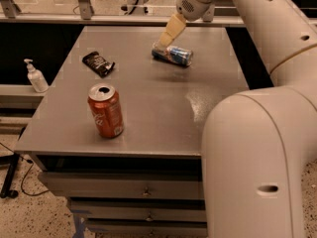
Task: Place redbull can upright
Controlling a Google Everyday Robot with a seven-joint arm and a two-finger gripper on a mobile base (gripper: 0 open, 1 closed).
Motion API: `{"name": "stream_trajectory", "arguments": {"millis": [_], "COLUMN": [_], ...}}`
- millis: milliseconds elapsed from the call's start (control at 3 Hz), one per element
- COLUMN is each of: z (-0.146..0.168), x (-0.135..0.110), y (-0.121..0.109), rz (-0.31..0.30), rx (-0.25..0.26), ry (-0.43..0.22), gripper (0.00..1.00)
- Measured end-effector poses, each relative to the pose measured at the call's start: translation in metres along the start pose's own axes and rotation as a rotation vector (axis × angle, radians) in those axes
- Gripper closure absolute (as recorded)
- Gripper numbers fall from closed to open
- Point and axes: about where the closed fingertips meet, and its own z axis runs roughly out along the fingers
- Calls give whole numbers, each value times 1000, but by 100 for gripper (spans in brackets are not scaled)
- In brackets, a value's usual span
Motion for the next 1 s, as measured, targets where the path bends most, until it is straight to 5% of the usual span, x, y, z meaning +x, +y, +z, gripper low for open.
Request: {"name": "stream_trajectory", "arguments": {"millis": [1000], "z": [72], "x": [11], "y": [-15], "rz": [61], "rx": [-26], "ry": [97], "gripper": [0]}}
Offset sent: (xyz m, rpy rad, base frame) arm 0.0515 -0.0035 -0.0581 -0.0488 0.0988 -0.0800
